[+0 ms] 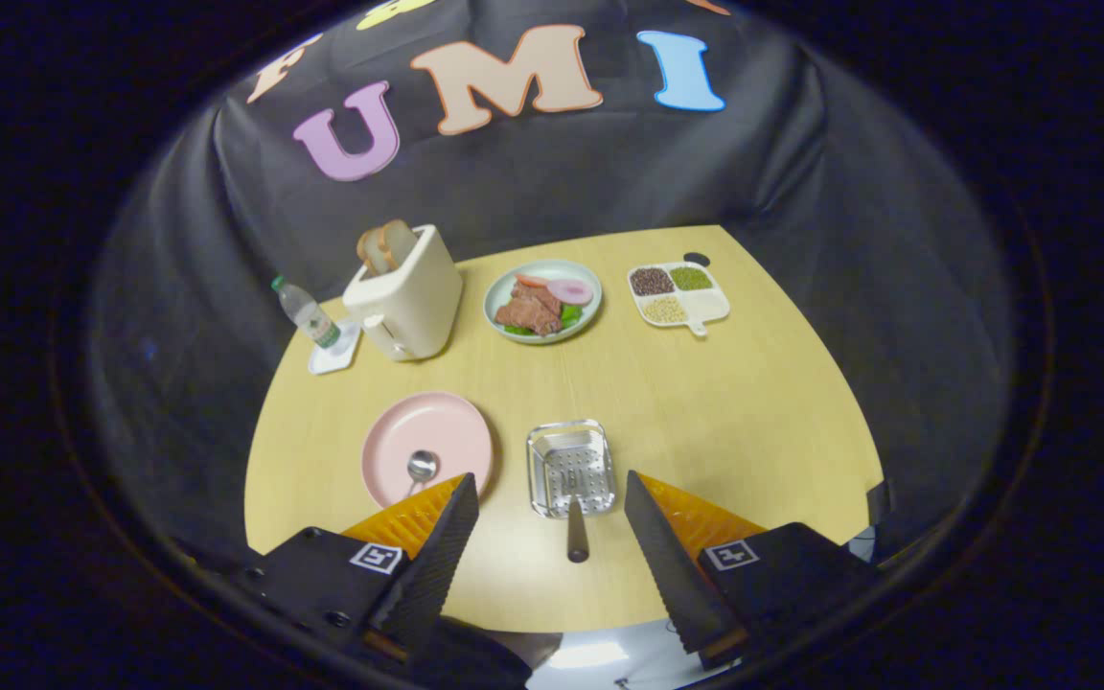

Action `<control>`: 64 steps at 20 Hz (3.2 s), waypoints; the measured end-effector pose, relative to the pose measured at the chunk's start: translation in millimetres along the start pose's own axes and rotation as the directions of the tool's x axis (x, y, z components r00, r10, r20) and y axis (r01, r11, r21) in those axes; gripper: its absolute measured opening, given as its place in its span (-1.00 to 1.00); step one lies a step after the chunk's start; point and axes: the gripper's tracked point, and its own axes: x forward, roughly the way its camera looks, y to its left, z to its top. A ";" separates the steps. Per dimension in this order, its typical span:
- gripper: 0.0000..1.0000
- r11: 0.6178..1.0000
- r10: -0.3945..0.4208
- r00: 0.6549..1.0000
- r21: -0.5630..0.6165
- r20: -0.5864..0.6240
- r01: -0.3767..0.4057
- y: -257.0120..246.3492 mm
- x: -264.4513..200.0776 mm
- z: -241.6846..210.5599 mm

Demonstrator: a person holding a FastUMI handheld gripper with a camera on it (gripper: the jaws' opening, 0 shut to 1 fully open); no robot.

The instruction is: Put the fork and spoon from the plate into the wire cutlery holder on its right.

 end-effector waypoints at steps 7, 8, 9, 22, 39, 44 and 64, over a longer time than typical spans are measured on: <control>0.94 0.999 -0.048 0.956 0.030 0.289 0.041 53.9 -16.6 12.5; 0.94 0.999 -0.052 0.949 0.025 0.311 0.047 63.4 -15.3 8.5; 0.95 0.998 -0.057 0.944 0.019 0.326 0.054 71.3 -13.8 2.7; 0.95 0.997 -0.072 0.962 -0.008 0.262 0.077 161.5 59.1 -111.9; 0.41 0.999 -0.046 0.995 -0.019 0.086 0.048 170.2 130.2 -200.2; -0.16 0.999 -0.040 0.997 -0.016 0.059 0.041 166.6 135.6 -204.1; -0.82 0.997 -0.011 0.996 -0.074 0.085 0.017 158.3 109.8 -172.6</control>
